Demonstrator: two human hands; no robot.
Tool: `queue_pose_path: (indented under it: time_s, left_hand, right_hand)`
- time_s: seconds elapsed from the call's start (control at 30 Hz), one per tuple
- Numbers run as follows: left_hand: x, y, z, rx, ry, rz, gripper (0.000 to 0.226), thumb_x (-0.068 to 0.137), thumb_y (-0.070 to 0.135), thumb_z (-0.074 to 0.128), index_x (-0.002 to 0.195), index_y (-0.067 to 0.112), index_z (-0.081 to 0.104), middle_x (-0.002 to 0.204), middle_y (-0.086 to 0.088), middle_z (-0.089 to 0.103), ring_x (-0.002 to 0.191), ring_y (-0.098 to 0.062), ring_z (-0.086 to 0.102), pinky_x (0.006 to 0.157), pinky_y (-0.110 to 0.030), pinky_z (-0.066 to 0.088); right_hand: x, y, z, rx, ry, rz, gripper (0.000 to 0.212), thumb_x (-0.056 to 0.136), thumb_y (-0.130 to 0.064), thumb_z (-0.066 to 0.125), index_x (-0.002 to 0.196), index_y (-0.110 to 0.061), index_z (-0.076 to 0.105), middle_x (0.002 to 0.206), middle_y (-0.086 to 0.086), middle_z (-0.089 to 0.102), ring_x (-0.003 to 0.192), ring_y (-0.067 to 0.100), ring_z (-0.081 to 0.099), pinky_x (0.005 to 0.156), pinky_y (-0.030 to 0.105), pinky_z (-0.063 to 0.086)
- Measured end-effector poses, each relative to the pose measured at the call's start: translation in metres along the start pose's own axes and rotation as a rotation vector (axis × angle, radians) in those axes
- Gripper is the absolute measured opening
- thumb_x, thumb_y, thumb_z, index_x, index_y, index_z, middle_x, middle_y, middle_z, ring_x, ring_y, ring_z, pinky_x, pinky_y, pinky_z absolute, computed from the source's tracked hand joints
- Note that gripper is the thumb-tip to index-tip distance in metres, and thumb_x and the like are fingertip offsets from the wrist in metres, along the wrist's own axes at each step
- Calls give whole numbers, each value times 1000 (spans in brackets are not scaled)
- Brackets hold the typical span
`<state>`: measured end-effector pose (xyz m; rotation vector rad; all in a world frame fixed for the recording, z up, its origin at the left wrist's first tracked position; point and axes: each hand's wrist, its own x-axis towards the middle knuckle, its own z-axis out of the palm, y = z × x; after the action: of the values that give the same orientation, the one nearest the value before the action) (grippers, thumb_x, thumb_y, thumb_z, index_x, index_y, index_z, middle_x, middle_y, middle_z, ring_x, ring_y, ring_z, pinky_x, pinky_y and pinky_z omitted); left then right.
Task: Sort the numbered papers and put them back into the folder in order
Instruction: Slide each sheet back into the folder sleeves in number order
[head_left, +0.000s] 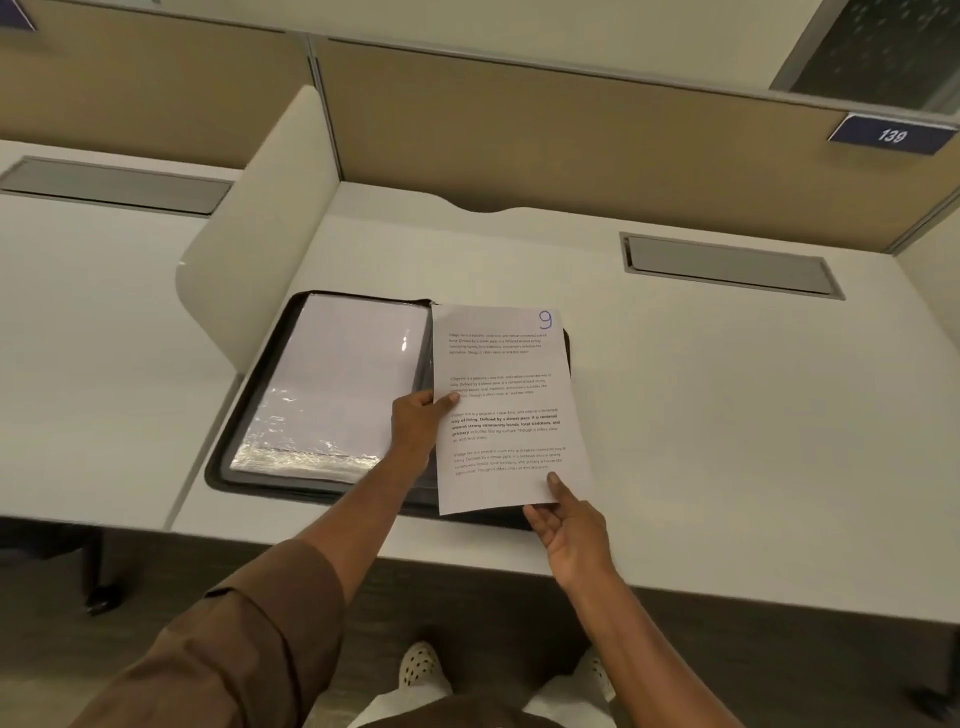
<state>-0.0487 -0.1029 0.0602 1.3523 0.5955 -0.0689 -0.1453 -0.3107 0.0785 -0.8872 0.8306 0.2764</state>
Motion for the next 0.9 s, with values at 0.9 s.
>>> queue_pose_path:
  time_s: [0.9]
  left_hand:
    - [-52, -14, -29, 196, -209, -216, 57, 87, 66, 56, 111, 16, 69, 101, -9, 77, 90, -29, 75, 72, -42, 62]
  right_hand:
    - [-9, 28, -20, -110, 59, -54, 49, 84, -2, 76, 128, -15, 59, 116, 11, 71, 96, 29, 74, 70, 39, 64]
